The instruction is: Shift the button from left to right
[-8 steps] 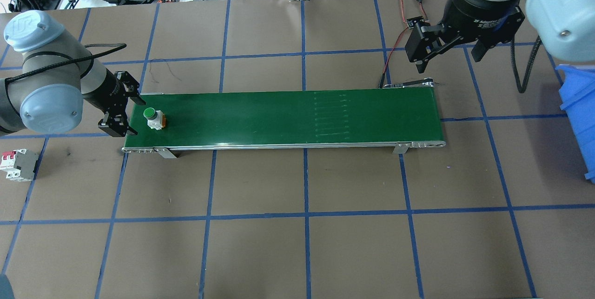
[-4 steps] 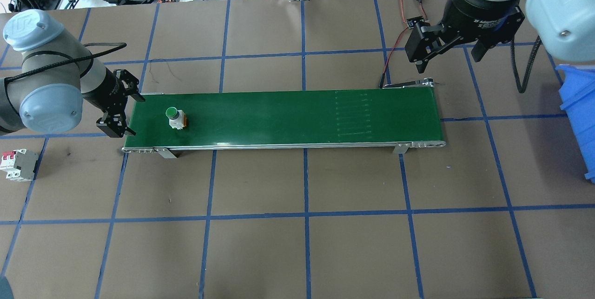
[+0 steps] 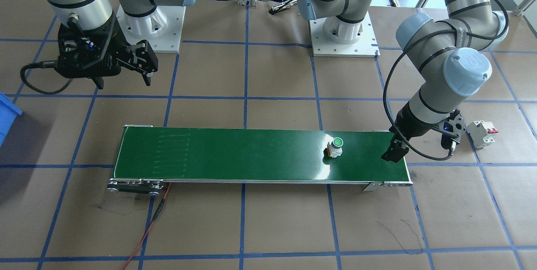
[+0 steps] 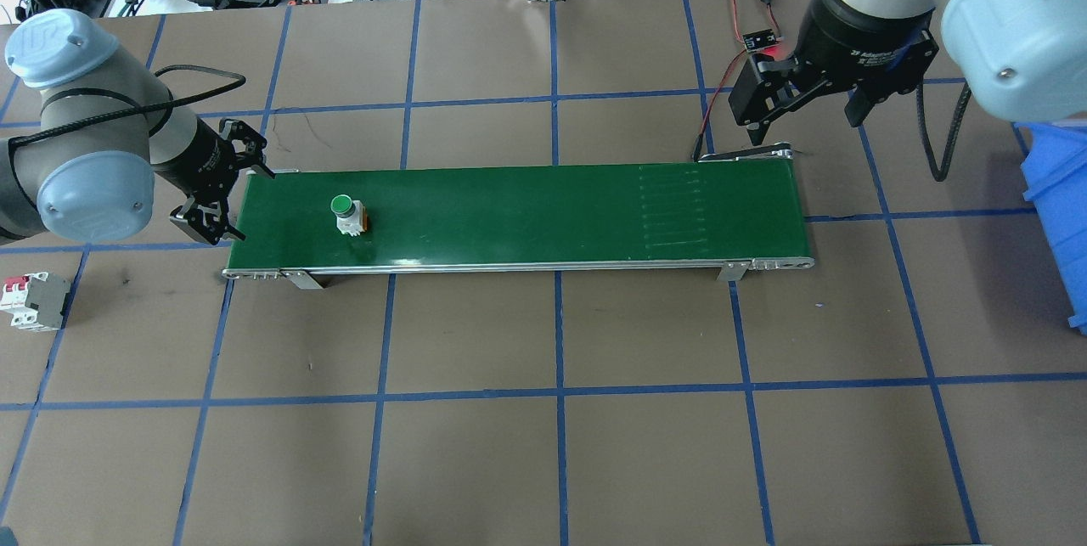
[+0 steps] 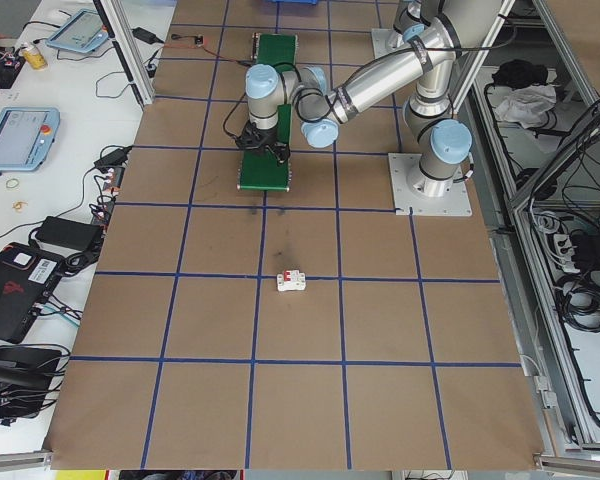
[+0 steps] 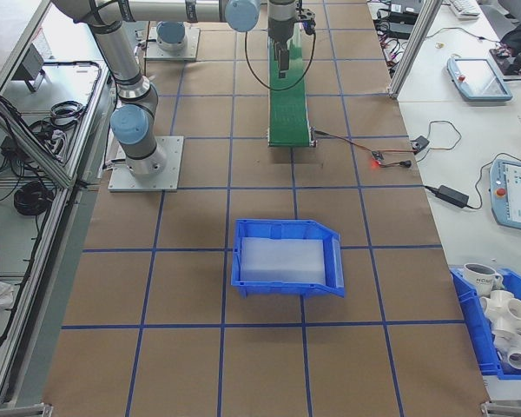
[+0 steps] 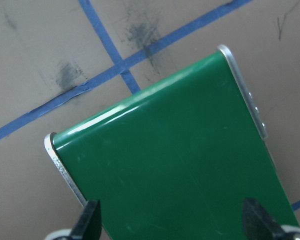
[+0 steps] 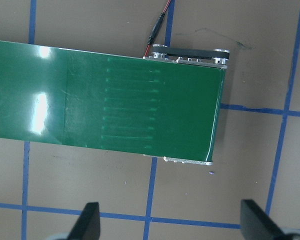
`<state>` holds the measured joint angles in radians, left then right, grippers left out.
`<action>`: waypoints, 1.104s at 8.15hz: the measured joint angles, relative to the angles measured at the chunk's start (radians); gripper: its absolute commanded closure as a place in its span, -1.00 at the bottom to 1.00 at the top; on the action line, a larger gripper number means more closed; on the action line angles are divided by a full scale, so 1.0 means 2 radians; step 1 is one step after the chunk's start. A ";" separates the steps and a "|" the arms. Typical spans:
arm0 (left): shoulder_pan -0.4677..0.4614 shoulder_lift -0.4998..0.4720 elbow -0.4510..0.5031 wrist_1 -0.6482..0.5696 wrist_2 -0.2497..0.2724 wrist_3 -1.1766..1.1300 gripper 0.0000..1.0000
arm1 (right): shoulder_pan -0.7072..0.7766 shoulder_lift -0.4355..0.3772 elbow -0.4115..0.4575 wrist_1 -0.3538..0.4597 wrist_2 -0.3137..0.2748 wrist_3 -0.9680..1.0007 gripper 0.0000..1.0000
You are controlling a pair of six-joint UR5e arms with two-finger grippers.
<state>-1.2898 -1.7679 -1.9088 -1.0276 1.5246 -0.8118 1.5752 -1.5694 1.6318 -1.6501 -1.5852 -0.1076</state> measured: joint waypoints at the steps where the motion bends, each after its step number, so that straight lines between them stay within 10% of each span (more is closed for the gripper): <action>1: -0.010 0.001 0.002 -0.009 0.004 0.048 -1.00 | -0.007 0.014 0.010 -0.013 0.012 -0.001 -1.00; 5: -0.085 0.003 0.107 -0.078 0.028 0.145 -1.00 | -0.013 0.086 0.082 -0.157 0.043 -0.003 -0.99; 9: -0.159 0.010 0.282 -0.282 0.029 0.171 -1.00 | -0.008 0.095 0.093 -0.185 0.097 0.033 -0.98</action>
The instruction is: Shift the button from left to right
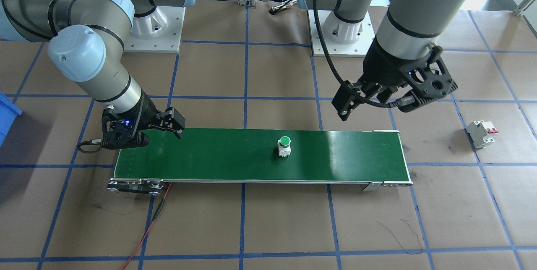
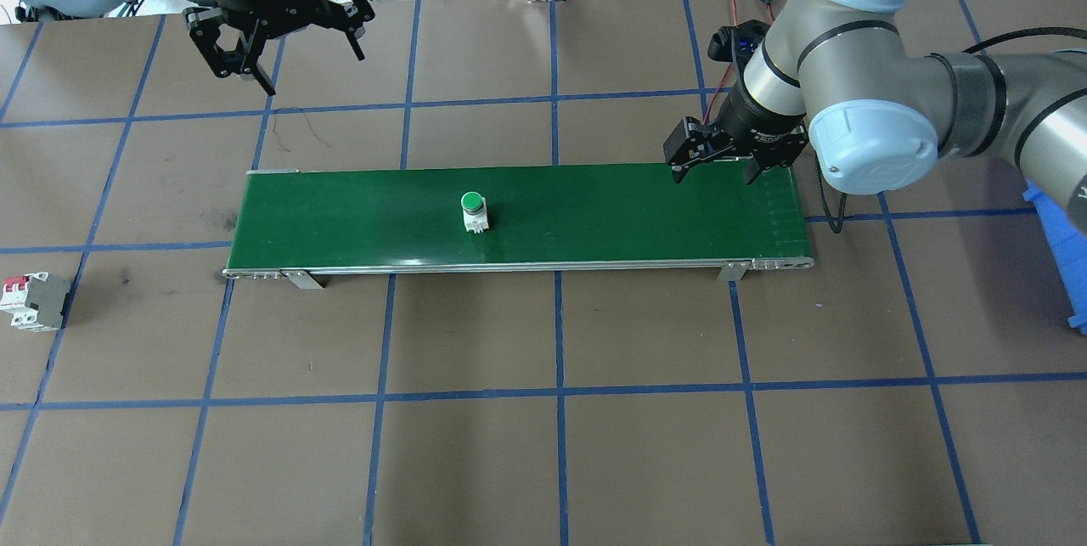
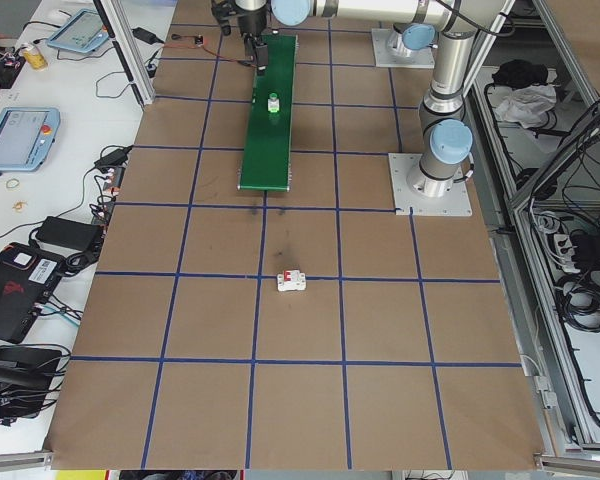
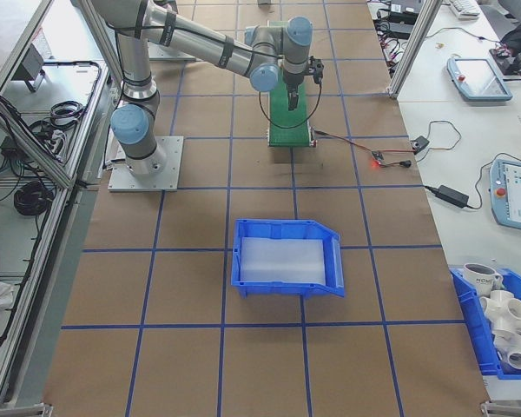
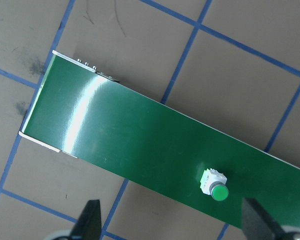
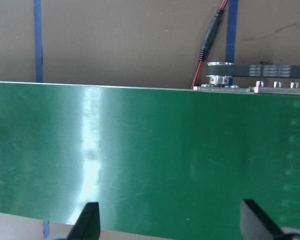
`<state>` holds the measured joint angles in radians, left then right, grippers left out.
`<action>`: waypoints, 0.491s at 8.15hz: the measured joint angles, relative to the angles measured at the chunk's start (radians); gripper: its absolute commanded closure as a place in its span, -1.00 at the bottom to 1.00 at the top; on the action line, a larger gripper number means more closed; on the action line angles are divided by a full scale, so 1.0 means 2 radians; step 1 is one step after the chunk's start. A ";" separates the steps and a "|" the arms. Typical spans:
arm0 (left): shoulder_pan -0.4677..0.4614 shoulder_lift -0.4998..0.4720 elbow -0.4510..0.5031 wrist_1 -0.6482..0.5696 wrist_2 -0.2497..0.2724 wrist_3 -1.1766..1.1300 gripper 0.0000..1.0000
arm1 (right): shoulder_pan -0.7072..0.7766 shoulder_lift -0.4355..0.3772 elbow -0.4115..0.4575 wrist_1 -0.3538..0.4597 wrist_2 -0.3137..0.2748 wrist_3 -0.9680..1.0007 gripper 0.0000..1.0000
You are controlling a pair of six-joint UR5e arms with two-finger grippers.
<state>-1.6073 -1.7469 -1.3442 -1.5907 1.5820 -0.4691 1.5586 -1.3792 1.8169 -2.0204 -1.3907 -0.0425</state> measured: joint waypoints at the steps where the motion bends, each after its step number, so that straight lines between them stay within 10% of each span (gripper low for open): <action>1: -0.018 0.003 0.026 -0.034 0.003 0.002 -1.00 | 0.003 0.000 0.000 0.000 0.006 0.013 -0.99; 4: -0.034 0.012 0.049 -0.065 0.010 0.024 -1.00 | 0.005 -0.001 0.000 0.000 0.005 0.022 -0.99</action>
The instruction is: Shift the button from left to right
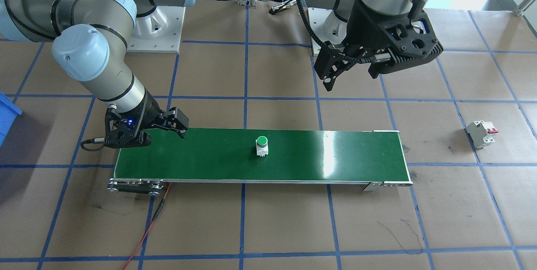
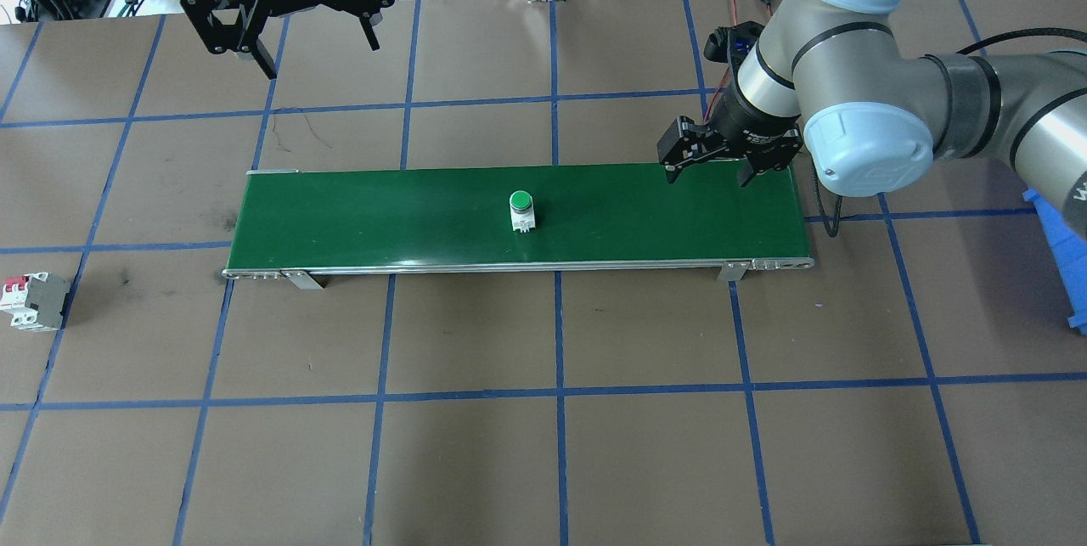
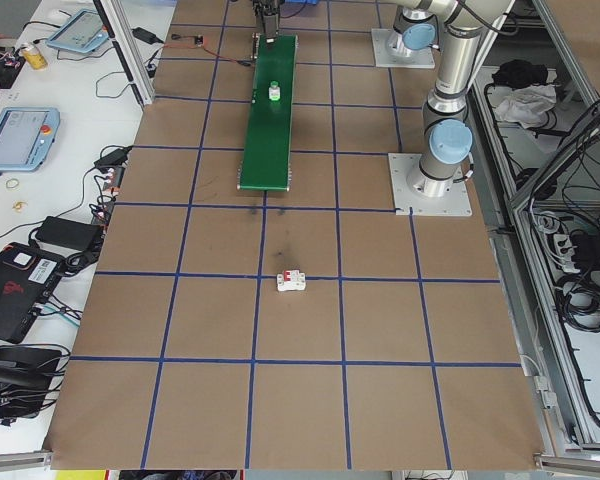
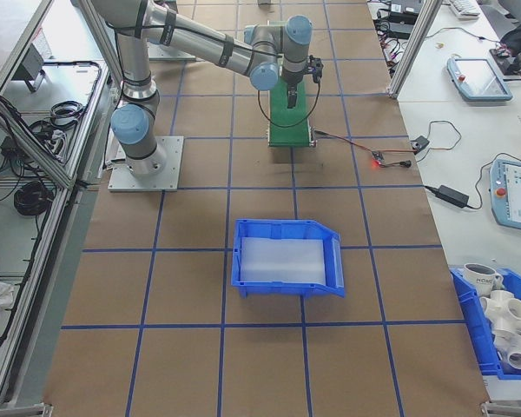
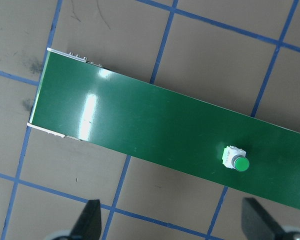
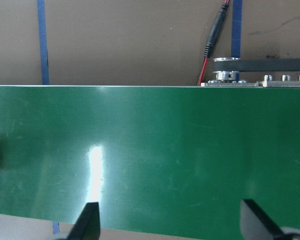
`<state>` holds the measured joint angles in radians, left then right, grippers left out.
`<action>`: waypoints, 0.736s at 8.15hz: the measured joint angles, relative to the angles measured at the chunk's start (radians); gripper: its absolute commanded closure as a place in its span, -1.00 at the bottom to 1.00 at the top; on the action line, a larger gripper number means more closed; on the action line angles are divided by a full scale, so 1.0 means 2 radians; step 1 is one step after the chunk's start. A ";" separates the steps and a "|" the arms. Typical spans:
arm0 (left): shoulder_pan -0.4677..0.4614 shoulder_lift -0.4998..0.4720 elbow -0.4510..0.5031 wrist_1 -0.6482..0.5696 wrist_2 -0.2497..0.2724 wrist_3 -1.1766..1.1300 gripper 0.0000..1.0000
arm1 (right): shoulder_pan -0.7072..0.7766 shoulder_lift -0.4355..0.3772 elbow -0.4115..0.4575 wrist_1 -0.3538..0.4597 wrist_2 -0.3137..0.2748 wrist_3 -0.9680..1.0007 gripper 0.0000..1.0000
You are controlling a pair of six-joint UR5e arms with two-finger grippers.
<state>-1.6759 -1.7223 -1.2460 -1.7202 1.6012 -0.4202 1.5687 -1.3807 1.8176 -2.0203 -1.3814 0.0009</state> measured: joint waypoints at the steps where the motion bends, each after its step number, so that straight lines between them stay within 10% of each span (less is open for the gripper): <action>1: -0.001 0.004 0.000 -0.001 0.000 0.003 -1.00 | 0.001 0.000 0.000 -0.001 0.002 0.004 -0.99; 6: 0.000 0.012 -0.002 0.012 0.004 0.005 -1.00 | 0.037 0.008 -0.001 -0.034 0.000 0.079 -0.96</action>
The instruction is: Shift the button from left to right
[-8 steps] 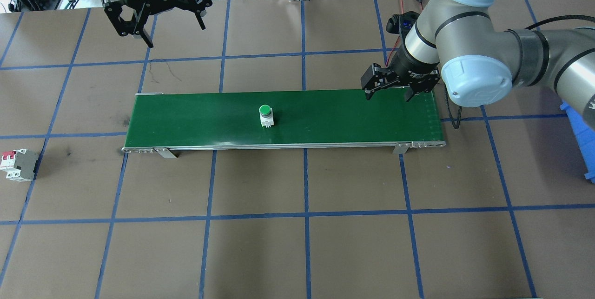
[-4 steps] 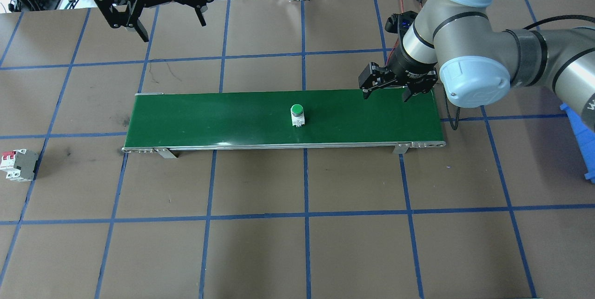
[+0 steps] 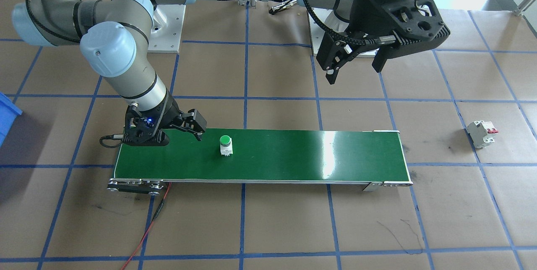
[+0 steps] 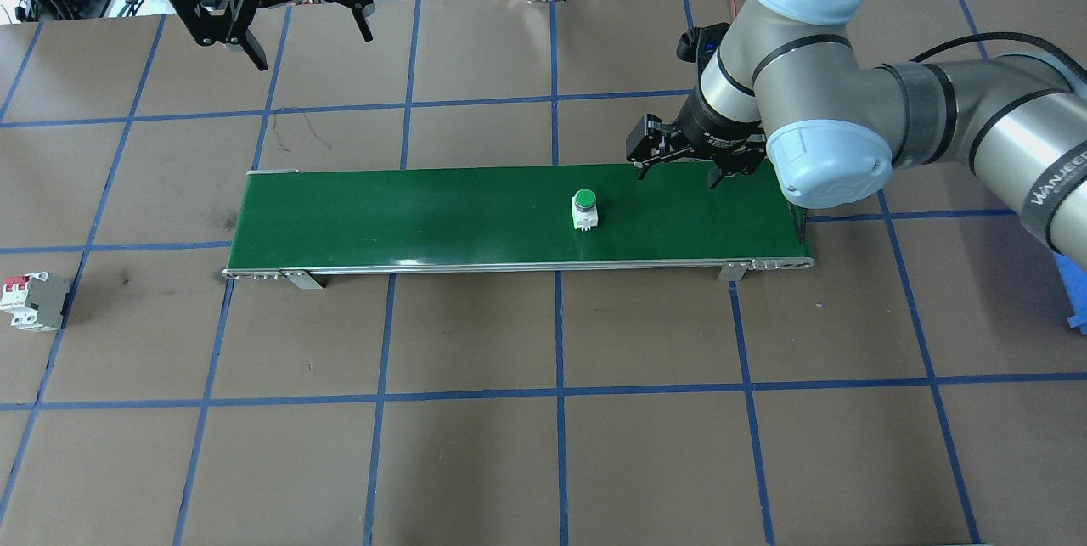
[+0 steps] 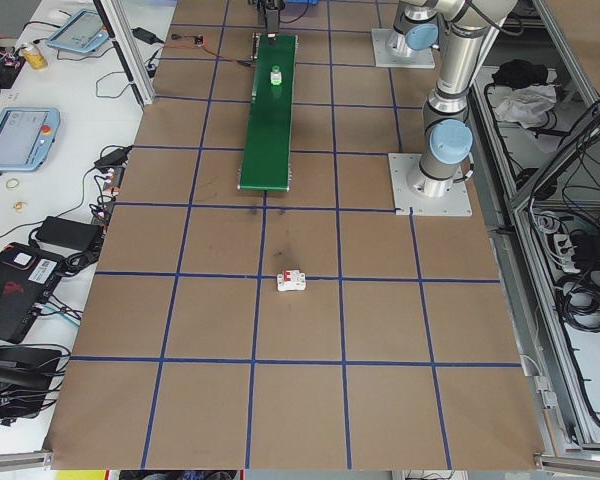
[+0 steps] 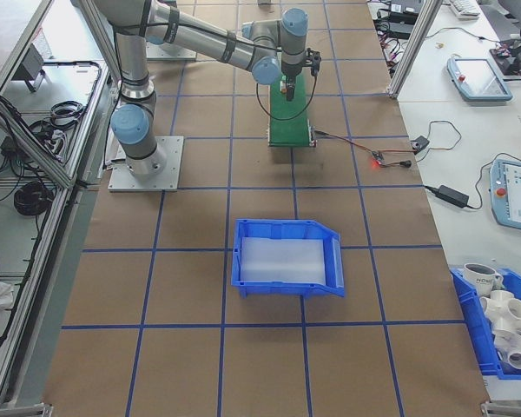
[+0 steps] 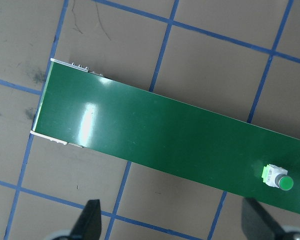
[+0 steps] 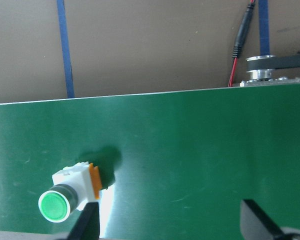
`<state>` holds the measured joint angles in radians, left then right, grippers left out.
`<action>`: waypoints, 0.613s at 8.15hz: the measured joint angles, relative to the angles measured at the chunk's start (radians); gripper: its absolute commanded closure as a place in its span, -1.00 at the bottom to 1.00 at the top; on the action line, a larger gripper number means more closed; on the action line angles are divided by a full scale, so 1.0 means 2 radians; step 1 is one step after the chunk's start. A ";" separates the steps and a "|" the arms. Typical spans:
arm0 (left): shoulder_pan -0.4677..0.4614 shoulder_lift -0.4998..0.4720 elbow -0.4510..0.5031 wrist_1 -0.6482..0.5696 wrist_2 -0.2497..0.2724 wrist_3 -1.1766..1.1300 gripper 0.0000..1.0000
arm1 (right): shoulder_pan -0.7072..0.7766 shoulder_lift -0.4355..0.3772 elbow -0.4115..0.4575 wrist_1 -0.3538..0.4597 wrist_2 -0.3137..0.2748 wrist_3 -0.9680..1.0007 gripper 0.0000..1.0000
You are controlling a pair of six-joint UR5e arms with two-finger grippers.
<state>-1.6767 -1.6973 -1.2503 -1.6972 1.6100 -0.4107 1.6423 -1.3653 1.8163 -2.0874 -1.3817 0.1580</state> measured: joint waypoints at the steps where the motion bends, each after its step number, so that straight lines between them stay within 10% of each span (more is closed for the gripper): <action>1: 0.000 0.001 0.000 0.008 0.001 0.002 -1.00 | 0.006 0.002 0.000 -0.004 0.002 0.010 -0.91; 3: 0.002 0.002 0.003 0.016 0.001 0.007 -1.00 | 0.020 0.018 0.000 -0.013 -0.004 0.019 -0.88; 5: 0.005 0.004 0.004 0.019 0.001 0.009 -1.00 | 0.027 0.034 0.000 -0.019 -0.020 0.014 -0.20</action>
<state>-1.6675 -1.6887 -1.2418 -1.6593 1.6127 -0.3936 1.6967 -1.2965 1.8169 -2.1260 -1.4224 0.1867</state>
